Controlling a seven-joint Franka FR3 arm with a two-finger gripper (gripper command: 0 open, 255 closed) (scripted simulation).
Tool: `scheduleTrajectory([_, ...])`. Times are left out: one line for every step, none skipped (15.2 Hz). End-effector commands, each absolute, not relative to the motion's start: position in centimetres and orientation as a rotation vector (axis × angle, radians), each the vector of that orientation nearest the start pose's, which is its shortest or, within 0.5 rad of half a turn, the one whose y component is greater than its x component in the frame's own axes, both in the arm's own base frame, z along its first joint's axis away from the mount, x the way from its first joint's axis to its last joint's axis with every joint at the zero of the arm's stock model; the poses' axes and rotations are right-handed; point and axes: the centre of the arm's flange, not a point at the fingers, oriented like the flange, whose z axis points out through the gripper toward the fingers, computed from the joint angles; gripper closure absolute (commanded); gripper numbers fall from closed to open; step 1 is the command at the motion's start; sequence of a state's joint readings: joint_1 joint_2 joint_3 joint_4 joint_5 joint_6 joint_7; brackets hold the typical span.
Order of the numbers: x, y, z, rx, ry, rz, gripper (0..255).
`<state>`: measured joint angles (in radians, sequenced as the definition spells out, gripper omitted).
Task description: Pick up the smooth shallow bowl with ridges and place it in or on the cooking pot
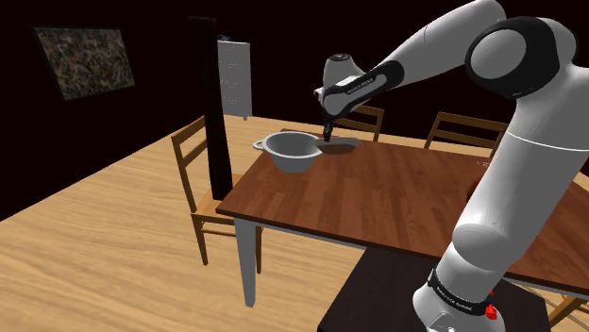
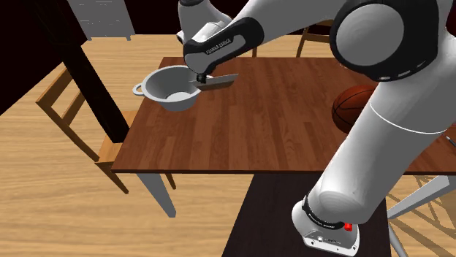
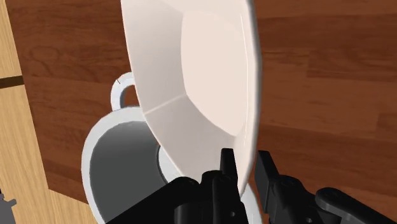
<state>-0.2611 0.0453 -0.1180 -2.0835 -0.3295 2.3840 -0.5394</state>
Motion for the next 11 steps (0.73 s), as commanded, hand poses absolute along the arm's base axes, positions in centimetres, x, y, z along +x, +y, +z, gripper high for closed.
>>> scheduleTrajectory([56.3, -21.5, 43.4, -3.421, -0.645, -0.196, 255])
scheduleTrajectory([57.6, -21.4, 43.6, -3.421, -0.645, -0.196, 255])
scheduleTrajectory([59.0, -21.3, 43.7, -3.421, -0.645, -0.196, 255])
scheduleTrajectory([60.3, -21.2, 43.9, -3.421, -0.645, -0.196, 255])
scheduleTrajectory([61.6, -21.2, 44.0, -3.421, -0.645, -0.196, 255])
scheduleTrajectory([62.9, -21.1, 44.2, -3.421, -0.645, -0.196, 255])
scheduleTrajectory([64.2, -21.0, 44.4, -3.421, -0.645, -0.196, 255])
scheduleTrajectory([65.5, -21.0, 44.5, -3.421, -0.645, -0.196, 255])
scheduleTrajectory([66.8, -20.9, 44.7, -3.421, -0.645, -0.196, 255])
scheduleTrajectory([68.1, -20.8, 44.8, -3.421, -0.645, -0.196, 255])
scheduleTrajectory([69.4, -20.8, 45.0, -3.421, -0.645, -0.196, 255])
